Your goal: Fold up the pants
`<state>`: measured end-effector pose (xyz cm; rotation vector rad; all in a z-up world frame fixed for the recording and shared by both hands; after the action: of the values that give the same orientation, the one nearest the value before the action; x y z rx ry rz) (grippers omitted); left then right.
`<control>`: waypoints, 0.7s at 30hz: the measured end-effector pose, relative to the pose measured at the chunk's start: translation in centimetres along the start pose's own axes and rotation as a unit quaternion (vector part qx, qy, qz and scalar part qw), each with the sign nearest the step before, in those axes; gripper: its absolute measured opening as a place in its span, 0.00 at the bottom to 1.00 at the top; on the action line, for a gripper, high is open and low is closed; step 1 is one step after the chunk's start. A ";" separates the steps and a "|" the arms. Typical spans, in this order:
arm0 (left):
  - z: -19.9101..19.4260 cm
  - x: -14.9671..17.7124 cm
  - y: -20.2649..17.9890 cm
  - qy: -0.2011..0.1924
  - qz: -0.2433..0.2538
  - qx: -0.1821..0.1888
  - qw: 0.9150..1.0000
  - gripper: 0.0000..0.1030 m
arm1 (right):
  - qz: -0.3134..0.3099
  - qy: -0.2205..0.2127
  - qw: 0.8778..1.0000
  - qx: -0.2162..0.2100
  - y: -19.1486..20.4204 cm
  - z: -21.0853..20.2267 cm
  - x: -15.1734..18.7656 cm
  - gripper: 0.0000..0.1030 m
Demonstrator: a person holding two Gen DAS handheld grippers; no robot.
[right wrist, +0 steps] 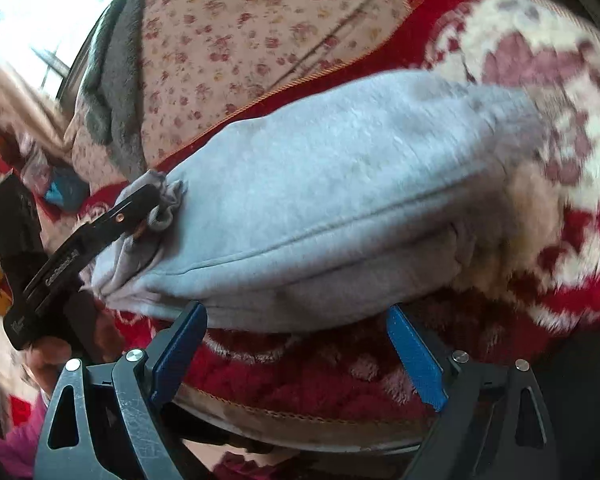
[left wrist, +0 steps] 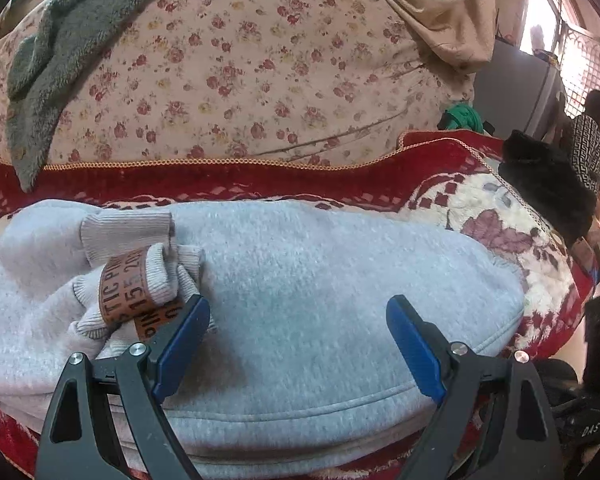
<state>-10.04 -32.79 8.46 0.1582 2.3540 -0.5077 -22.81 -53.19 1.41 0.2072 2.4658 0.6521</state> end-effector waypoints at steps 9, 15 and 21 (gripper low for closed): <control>0.8 -0.7 0.3 0.005 -0.004 -0.003 1.000 0.87 | 0.105 -0.035 0.994 -0.024 -3.0 1.3 -0.1 0.98; 1.4 -2.2 -0.4 0.010 0.005 0.014 1.000 0.87 | 0.106 -0.052 0.993 -0.018 -3.0 2.5 -2.2 0.83; 3.9 -4.5 -2.3 0.048 0.047 0.060 0.996 0.90 | 0.096 -0.069 0.993 -0.028 -3.2 2.8 -2.2 0.64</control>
<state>-4.80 -36.32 9.60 0.3537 2.3971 -0.6074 -19.43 -55.43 -1.15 0.4567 2.3091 0.7595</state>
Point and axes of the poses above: each gripper's, at about its wrist camera, not at the fingertips, and z roughly the way its jaws point, y to its left, x to its underside, the point moved 2 cm from there along z, roughly the way its jaws point, and after that the axes turned 9 degrees about -z, right-handed, at the moved point
